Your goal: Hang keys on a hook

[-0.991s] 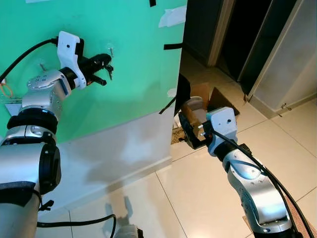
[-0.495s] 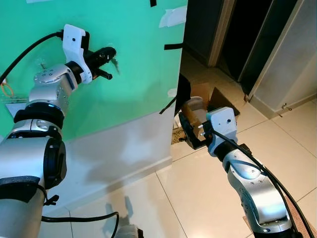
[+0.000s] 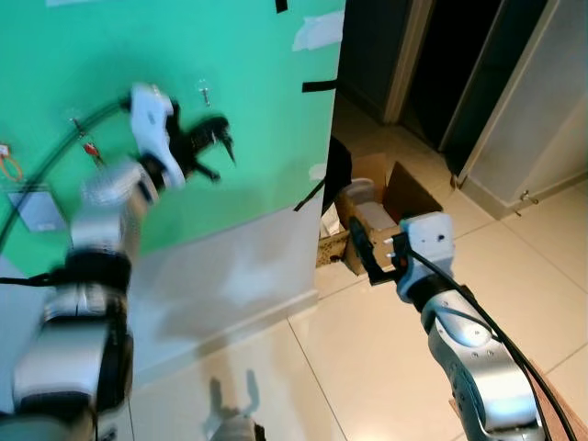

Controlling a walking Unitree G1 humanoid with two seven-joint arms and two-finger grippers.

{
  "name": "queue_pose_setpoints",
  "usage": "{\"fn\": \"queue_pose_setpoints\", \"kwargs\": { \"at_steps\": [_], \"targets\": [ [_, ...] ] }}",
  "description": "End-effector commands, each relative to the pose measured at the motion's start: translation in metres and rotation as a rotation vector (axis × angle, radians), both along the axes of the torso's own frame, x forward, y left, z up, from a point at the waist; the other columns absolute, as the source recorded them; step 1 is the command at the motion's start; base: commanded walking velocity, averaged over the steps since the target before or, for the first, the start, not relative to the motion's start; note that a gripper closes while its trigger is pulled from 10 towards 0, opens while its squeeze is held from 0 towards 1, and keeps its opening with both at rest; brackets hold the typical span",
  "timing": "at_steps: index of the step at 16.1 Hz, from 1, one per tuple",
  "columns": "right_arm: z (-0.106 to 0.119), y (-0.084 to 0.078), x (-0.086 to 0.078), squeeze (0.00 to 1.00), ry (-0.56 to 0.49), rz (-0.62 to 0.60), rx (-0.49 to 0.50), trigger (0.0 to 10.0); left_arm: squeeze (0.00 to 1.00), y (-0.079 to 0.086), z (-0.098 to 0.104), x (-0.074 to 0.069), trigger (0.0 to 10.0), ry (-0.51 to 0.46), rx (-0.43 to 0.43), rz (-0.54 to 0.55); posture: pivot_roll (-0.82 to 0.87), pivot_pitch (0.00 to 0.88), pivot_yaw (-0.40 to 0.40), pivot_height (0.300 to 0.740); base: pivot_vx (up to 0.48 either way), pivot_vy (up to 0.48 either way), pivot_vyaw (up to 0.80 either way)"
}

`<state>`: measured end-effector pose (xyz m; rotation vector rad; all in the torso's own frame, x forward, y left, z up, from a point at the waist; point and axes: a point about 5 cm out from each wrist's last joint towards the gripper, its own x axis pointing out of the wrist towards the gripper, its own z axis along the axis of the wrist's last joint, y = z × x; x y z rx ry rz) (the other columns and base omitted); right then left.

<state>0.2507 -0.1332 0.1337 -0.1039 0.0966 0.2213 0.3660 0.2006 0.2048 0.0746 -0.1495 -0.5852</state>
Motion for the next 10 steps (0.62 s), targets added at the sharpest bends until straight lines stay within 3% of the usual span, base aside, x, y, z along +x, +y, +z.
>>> {"fn": "queue_pose_setpoints", "kwargs": {
  "at_steps": [1,2,4,5,8,10],
  "targets": [
    [-0.002,-0.007,-0.002,0.00,0.012,-0.044,0.004,10.0,0.00,-0.005,0.009,-0.010,10.0,-0.056,-0.010,0.018,-0.08,0.000,0.047,0.740,0.000,0.000,0.00],
    [-0.004,-0.009,-0.003,0.00,0.019,-0.060,0.010,10.0,0.00,-0.006,0.004,-0.017,10.0,-0.071,-0.011,0.039,-0.08,0.000,0.045,0.740,0.000,0.000,0.00],
    [-0.013,-0.014,-0.006,0.00,0.045,-0.101,0.036,10.0,0.00,-0.014,-0.021,-0.053,10.0,-0.054,0.004,0.137,-0.08,0.000,0.039,0.740,0.000,0.000,0.00],
    [-0.015,-0.014,-0.005,0.00,0.049,-0.107,0.033,10.0,0.00,-0.015,-0.029,-0.059,10.0,-0.031,0.001,0.161,-0.08,0.000,0.038,0.740,0.307,0.000,0.00],
    [-0.016,-0.014,-0.004,0.00,0.053,-0.116,0.034,10.0,0.00,-0.029,-0.040,-0.066,10.0,-0.003,0.063,0.153,-0.07,0.000,0.028,0.740,0.359,0.000,0.80],
    [-0.014,-0.016,-0.001,0.00,0.042,-0.130,0.058,10.0,0.00,-0.040,-0.035,-0.067,10.0,0.007,0.051,0.138,-0.06,0.000,0.026,0.740,0.377,0.000,0.00]
  ]
}}
